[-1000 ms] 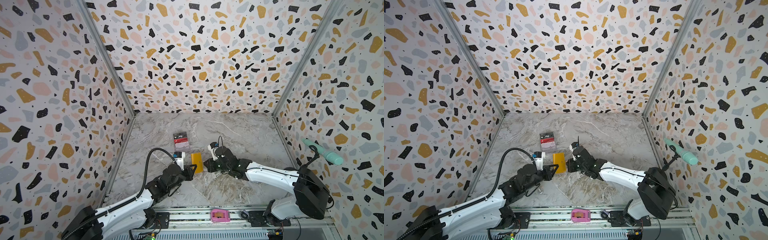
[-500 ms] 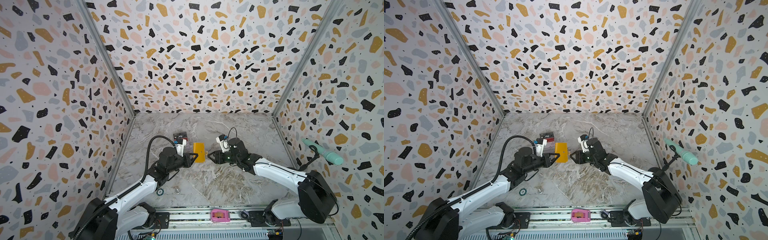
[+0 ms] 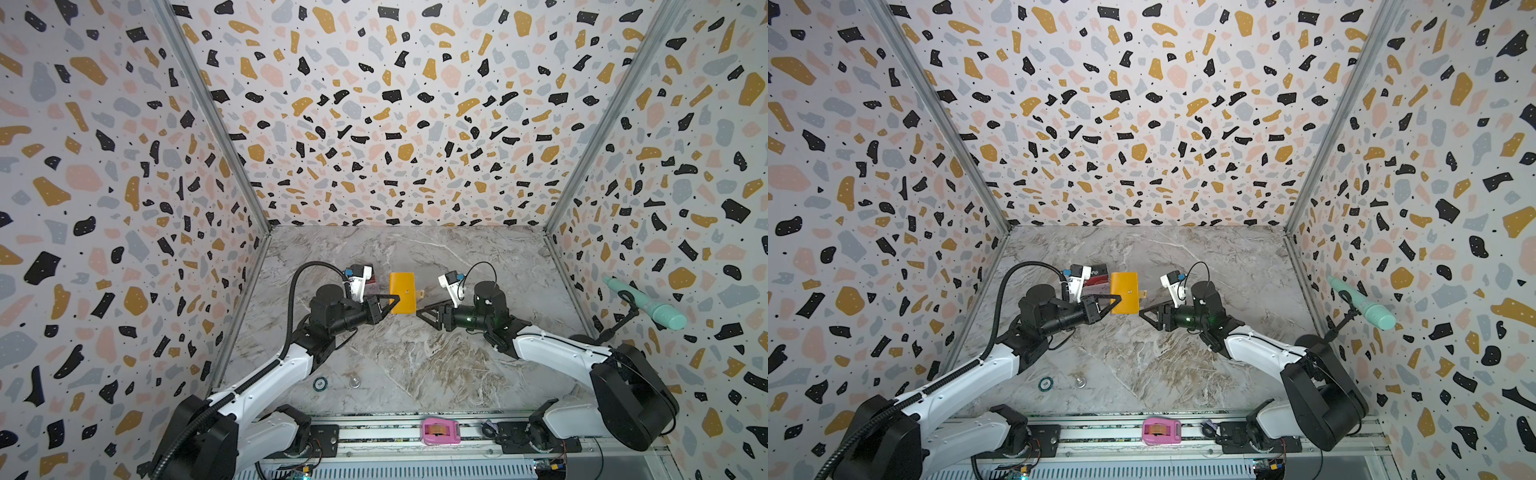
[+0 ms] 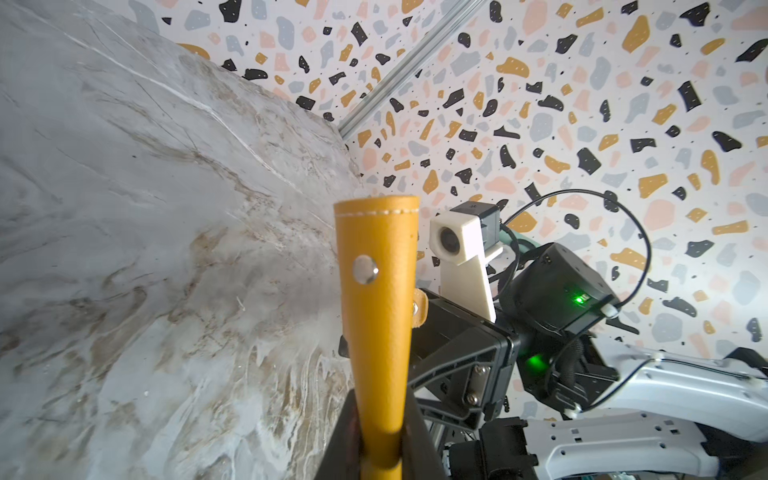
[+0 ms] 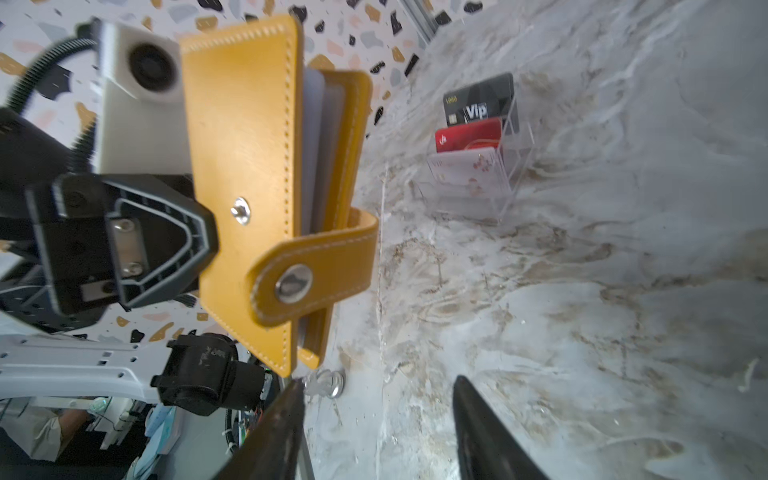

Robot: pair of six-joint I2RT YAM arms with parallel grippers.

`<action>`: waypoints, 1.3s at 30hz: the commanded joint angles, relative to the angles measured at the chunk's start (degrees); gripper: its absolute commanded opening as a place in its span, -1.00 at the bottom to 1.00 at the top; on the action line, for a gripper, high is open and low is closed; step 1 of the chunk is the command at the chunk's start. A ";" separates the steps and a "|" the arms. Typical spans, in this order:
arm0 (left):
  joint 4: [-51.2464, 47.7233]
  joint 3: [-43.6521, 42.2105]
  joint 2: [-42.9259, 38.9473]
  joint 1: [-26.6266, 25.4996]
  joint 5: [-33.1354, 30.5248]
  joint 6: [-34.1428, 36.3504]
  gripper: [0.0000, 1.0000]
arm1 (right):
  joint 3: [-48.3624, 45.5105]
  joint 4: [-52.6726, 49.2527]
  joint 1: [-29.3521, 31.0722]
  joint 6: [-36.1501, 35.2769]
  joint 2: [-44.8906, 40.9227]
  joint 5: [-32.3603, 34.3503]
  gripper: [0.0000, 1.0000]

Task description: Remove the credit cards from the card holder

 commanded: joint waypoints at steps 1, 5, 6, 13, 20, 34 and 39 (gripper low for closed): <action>10.97 -1.83 -1.23 0.38 2.49 -6.30 -1.00 | -1.17 10.10 -1.80 4.31 -2.32 -4.69 0.04; 14.14 -2.53 -2.02 0.38 3.51 -9.12 -1.00 | -3.62 19.19 -3.10 8.46 -2.46 -7.91 0.00; 14.46 -2.69 -2.33 0.38 3.47 -9.58 -1.00 | -4.06 21.05 -3.12 9.30 -2.54 -8.36 0.00; 15.00 -2.52 -3.14 0.38 4.01 -10.99 -1.00 | -5.10 26.98 -2.81 13.18 -3.27 -9.01 -0.04; 17.65 -2.43 -2.86 0.04 4.52 -13.07 -1.00 | -4.82 28.77 -0.74 14.16 -2.54 -7.68 -0.10; 20.73 -2.38 -2.92 -2.88 5.22 -14.46 -1.00 | -4.20 34.28 1.09 18.09 1.87 -5.45 -0.33; 17.84 -2.03 -3.39 -2.96 3.61 -13.15 -1.00 | -4.48 34.58 0.85 17.66 1.59 -6.34 -0.33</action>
